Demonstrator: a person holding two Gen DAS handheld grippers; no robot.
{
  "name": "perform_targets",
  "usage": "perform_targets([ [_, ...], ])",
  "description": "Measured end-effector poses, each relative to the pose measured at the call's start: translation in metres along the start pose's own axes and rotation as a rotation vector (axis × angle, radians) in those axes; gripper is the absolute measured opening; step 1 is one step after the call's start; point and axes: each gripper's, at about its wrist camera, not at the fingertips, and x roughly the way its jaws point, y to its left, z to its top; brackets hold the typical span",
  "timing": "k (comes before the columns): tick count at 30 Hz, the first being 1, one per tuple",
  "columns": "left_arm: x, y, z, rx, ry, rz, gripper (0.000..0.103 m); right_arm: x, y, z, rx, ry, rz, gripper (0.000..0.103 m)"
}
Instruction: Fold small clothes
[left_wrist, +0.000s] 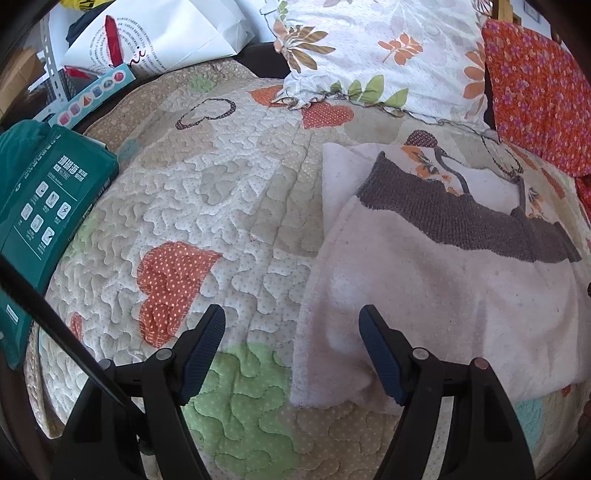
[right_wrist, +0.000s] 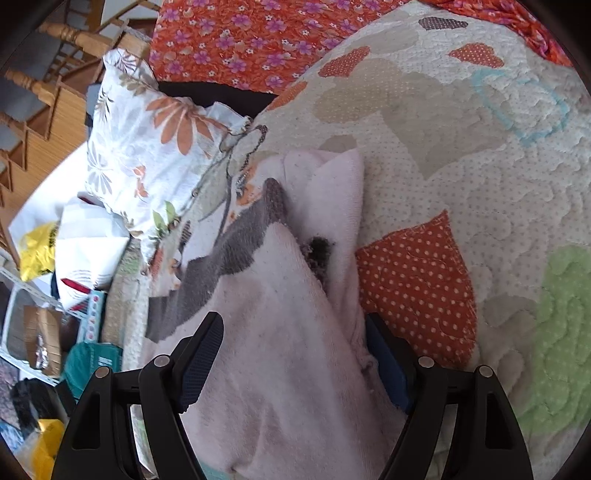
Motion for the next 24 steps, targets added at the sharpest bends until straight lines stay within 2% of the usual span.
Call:
perform_targets([
  [4,-0.005,0.007,0.004,-0.035,-0.014,-0.023,0.074,0.001,0.001,0.0,-0.017,-0.003,0.007,0.083],
  [6,-0.008,0.01,0.007,-0.05,-0.02,-0.03,0.074,0.004,0.01,-0.002,-0.082,0.001,-0.042,0.081],
  [7,-0.009,0.012,0.009,-0.061,-0.023,-0.037,0.074,0.005,0.014,-0.003,-0.112,0.004,-0.07,0.068],
  [8,-0.011,0.014,0.01,-0.073,-0.023,-0.048,0.074,0.008,0.024,-0.004,-0.174,0.011,-0.127,0.06],
  [9,-0.012,0.016,0.012,-0.082,-0.023,-0.059,0.074,0.011,0.028,-0.004,-0.203,0.027,-0.141,0.035],
  [10,-0.014,0.019,0.014,-0.095,-0.025,-0.072,0.074,0.013,0.032,-0.003,-0.219,0.045,-0.136,0.028],
  [14,-0.024,0.032,0.019,-0.141,-0.047,-0.102,0.074,-0.001,0.057,0.009,-0.226,0.02,-0.127,0.025],
  [17,-0.032,0.05,0.023,-0.195,-0.065,-0.119,0.074,-0.007,0.092,0.02,-0.211,0.002,-0.079,0.025],
  [21,-0.043,0.088,0.024,-0.311,-0.096,-0.082,0.074,0.016,0.176,0.016,-0.372,0.02,-0.109,0.024],
  [24,-0.047,0.117,0.025,-0.391,-0.107,-0.075,0.074,0.05,0.233,-0.006,-0.474,0.065,-0.11,0.024],
])
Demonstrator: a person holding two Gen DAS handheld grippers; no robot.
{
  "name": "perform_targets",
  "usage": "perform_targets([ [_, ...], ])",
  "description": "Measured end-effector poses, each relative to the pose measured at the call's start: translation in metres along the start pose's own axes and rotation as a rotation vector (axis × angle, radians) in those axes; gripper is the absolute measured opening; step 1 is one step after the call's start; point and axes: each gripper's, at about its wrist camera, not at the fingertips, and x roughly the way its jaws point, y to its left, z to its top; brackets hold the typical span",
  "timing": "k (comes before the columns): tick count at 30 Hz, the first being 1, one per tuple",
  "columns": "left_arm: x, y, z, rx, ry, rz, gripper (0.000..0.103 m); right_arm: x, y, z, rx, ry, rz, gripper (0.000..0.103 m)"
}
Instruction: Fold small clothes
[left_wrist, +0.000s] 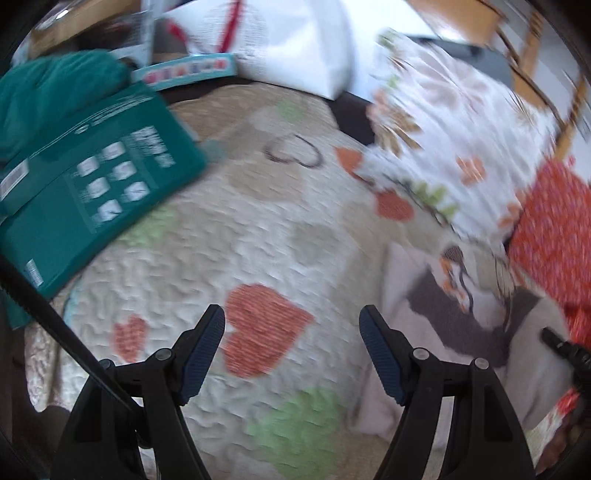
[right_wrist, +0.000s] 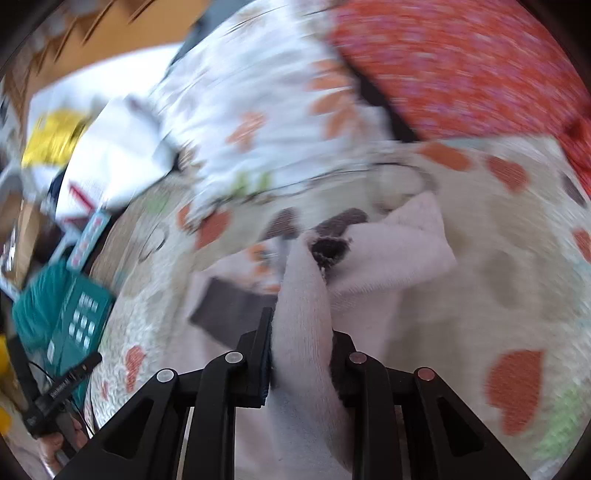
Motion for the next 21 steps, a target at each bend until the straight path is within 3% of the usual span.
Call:
perform_targets([
  [5,-0.007,0.038,0.014,-0.129,-0.01,-0.027,0.074,0.06,0.091,-0.008,-0.115,0.094,0.05,0.023],
  [8,-0.009,0.048,0.019,-0.16,-0.016,-0.035,0.074,0.104,0.139,-0.025,-0.233,0.158,-0.003,0.024],
  [11,-0.009,0.056,0.022,-0.185,-0.014,-0.044,0.074,0.134,0.159,-0.037,-0.267,0.234,0.018,0.036],
  [14,-0.01,0.065,0.024,-0.219,-0.014,-0.052,0.074,0.13,0.165,-0.039,-0.217,0.253,0.168,0.053],
  [16,-0.01,0.068,0.024,-0.237,-0.017,-0.054,0.075,0.119,0.169,-0.035,-0.195,0.262,0.279,0.054],
  [19,-0.009,0.068,0.021,-0.245,-0.012,-0.066,0.075,0.093,0.169,-0.028,-0.215,0.206,0.299,0.057],
  [21,-0.005,0.062,0.018,-0.24,0.01,-0.104,0.076,0.072,0.152,-0.022,-0.212,0.154,0.269,0.061],
])
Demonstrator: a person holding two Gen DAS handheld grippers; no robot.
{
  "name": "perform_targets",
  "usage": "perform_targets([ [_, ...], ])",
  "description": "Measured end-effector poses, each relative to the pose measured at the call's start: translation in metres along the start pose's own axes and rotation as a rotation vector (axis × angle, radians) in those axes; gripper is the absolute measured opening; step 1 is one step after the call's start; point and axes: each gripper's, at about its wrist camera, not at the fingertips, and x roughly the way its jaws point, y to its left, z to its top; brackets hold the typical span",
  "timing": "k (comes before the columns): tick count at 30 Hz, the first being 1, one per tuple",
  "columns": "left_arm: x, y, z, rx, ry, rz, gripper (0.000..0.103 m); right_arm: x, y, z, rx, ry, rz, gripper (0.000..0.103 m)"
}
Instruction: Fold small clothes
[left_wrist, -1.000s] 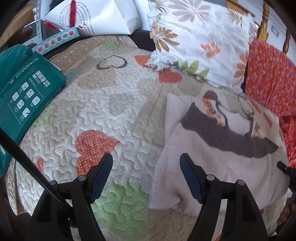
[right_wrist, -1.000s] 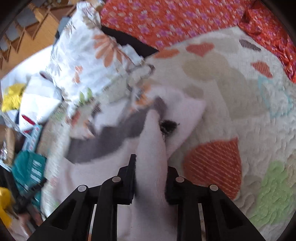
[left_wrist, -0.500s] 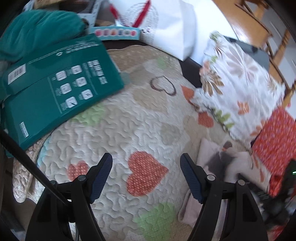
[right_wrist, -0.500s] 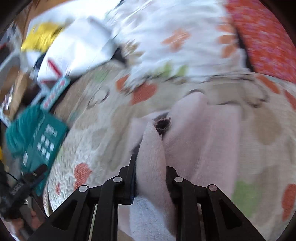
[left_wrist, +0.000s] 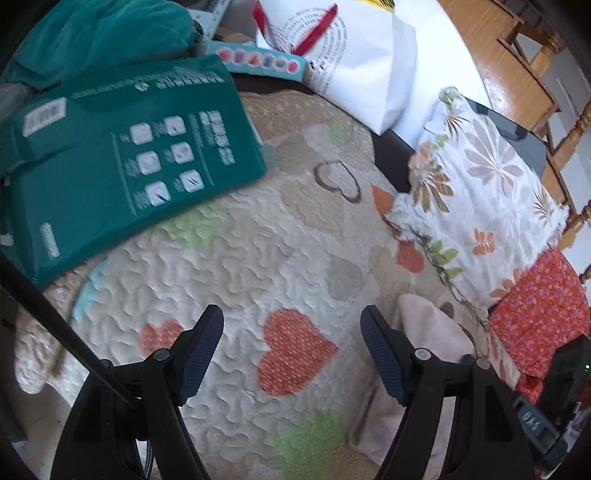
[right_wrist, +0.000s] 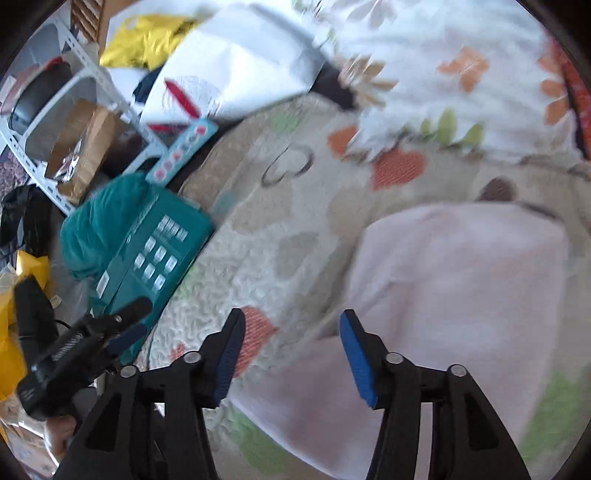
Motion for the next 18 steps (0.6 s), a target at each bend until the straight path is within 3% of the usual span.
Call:
perform_targets([
  [4,0.018,-0.014,-0.012,0.006,0.091,-0.1,0.077,-0.032,-0.038,-0.006,-0.003,-0.046,-0.153,0.066],
  [7,0.035,-0.034,-0.023,0.051,0.162,-0.143,0.077,-0.043,-0.075,-0.019,0.063,-0.024,-0.204,0.066],
  [12,0.059,-0.076,-0.042,0.181,0.227,-0.17,0.077,-0.056,-0.123,-0.037,0.182,-0.035,-0.229,0.071],
  [16,0.081,-0.097,-0.057,0.247,0.306,-0.182,0.077,-0.04,-0.134,-0.049,0.234,0.015,-0.176,0.074],
  [18,0.093,-0.104,-0.067,0.271,0.369,-0.151,0.063,-0.022,-0.133,-0.058,0.232,0.061,-0.154,0.074],
])
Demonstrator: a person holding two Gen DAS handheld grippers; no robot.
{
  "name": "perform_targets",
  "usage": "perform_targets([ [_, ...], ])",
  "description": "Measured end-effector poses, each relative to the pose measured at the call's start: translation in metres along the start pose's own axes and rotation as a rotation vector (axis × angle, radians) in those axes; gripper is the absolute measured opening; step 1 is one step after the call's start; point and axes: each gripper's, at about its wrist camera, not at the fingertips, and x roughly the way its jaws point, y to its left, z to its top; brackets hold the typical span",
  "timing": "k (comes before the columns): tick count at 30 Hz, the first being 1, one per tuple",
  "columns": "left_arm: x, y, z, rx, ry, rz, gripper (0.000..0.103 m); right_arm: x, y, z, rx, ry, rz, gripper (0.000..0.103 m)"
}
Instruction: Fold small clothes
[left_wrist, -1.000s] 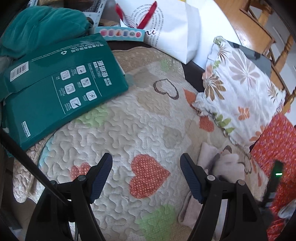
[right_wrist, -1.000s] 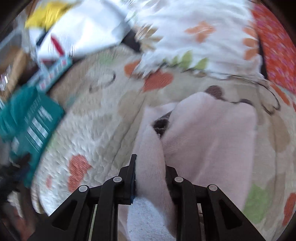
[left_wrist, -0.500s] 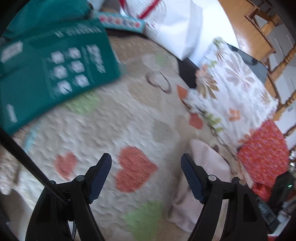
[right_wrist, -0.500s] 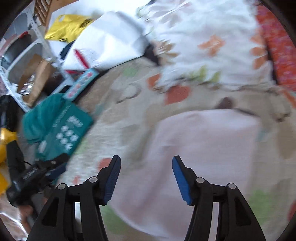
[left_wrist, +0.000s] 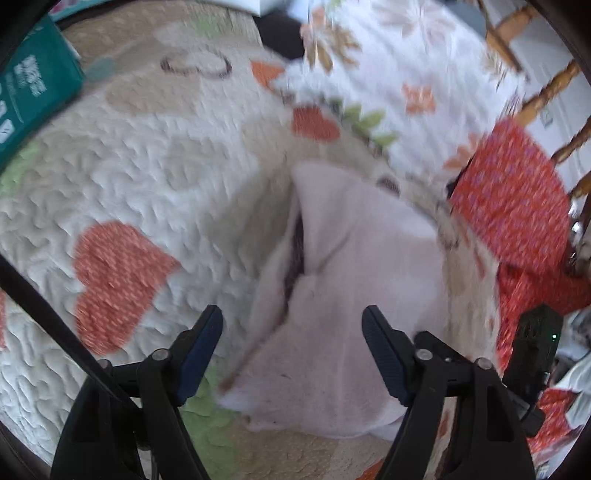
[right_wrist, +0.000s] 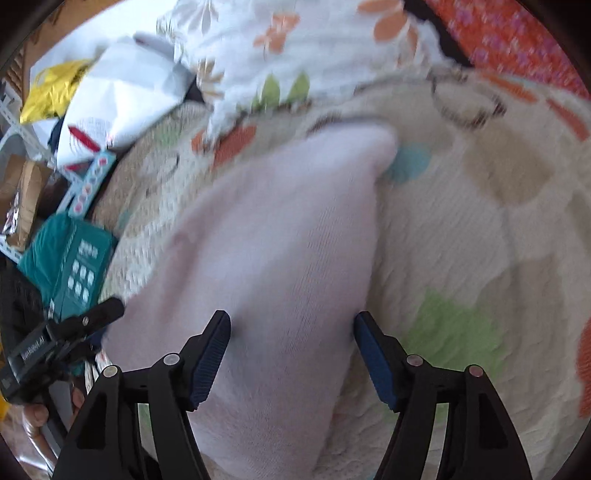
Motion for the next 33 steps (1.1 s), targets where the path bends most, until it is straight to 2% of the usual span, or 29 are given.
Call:
perform_targets([
  [1,0.006,-0.001,-0.002,-0.003,0.032,-0.007,0.033,0.005,0.0,-0.005,-0.006,0.006,0.003,0.057],
  [2,0.01,-0.002,-0.003,-0.011,0.056,-0.032,0.016,0.008,0.001,-0.006,-0.021,0.007,0.003,0.047],
  [3,0.012,-0.003,-0.004,-0.028,0.069,-0.073,0.016,0.005,0.0,-0.006,-0.02,0.004,0.024,0.034],
  [4,0.009,-0.007,-0.005,-0.032,0.054,-0.094,0.015,-0.001,-0.003,-0.003,-0.004,0.001,0.063,0.026],
  [6,0.0,-0.018,-0.006,-0.006,0.028,-0.154,0.015,-0.024,-0.008,0.008,0.0,-0.028,0.107,0.024],
  [9,-0.01,-0.035,-0.014,0.037,0.017,-0.27,0.015,-0.052,-0.018,0.014,-0.031,-0.074,0.086,0.023],
  [10,-0.007,-0.038,-0.016,0.045,0.033,-0.274,0.015,-0.054,-0.022,0.013,-0.032,-0.078,0.067,0.023],
  [12,0.01,-0.037,-0.023,0.036,0.108,-0.232,0.015,-0.046,-0.037,0.006,-0.037,-0.054,-0.021,0.024],
  [14,0.03,-0.024,-0.034,-0.014,0.201,-0.187,0.015,-0.031,-0.051,-0.002,-0.014,-0.004,-0.065,0.031],
  [16,0.04,-0.013,-0.045,-0.063,0.257,-0.203,0.015,-0.037,-0.056,-0.006,-0.006,-0.035,-0.07,0.041],
  [20,0.034,-0.014,-0.055,-0.023,0.225,-0.193,0.015,-0.07,-0.026,0.001,-0.088,-0.174,-0.131,0.042],
  [22,0.035,-0.01,-0.06,-0.054,0.218,-0.195,0.016,-0.075,0.0,0.009,-0.165,-0.193,-0.118,0.043],
  [24,0.037,-0.008,-0.066,-0.082,0.214,-0.199,0.017,-0.064,0.034,0.021,-0.253,-0.148,-0.064,0.048],
  [27,0.036,-0.006,-0.068,-0.096,0.193,-0.192,0.017,-0.035,0.077,0.038,-0.372,-0.068,-0.026,0.051],
  [31,0.036,-0.011,-0.067,-0.093,0.173,-0.18,0.018,0.02,0.129,0.048,-0.54,0.051,-0.066,0.052],
  [33,0.036,-0.013,-0.065,-0.095,0.17,-0.179,0.018,0.054,0.15,0.049,-0.615,0.12,-0.128,0.051],
])
